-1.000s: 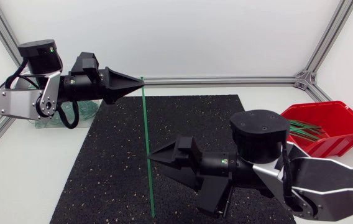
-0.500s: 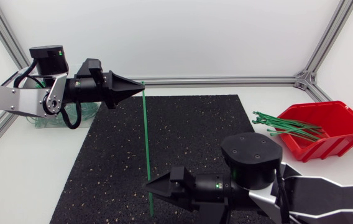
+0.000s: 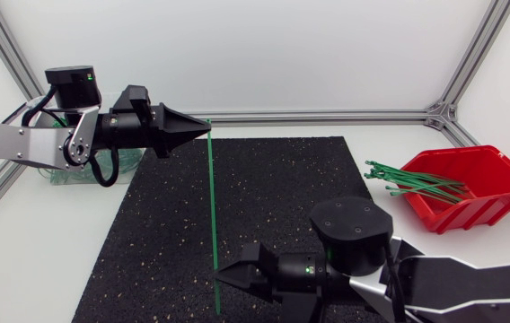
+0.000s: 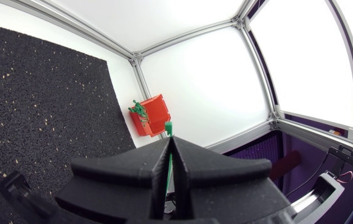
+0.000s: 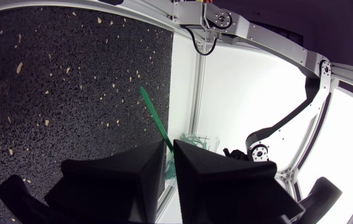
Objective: Take a green cable tie from the red box, thread the tail through the head to close it, then place it in the transparent bin on the left.
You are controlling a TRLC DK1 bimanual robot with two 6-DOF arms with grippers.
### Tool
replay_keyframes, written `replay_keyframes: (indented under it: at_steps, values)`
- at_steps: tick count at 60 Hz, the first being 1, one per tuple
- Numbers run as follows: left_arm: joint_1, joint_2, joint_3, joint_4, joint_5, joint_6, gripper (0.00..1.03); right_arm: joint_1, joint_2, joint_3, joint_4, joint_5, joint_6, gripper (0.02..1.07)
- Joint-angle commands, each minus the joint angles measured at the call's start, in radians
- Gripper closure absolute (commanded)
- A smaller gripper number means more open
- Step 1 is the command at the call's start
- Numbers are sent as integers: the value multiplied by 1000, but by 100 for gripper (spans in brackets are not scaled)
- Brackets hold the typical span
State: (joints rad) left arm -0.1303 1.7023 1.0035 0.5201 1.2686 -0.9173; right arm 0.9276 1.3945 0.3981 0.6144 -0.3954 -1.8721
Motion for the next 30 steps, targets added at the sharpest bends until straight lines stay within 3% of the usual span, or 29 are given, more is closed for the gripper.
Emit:
replay_keyframes:
  at_steps: [1,18,30]
  values:
    - [-6,-18,7,-2,18,-23,99,10,14,-8,15,6,-36,101]
    - [-12,-52,-34,26,17,-6,99,24,-34,-13,-15,4,34,101]
    - [-22,-104,-123,107,17,0,99,28,-112,27,-67,-22,419,101]
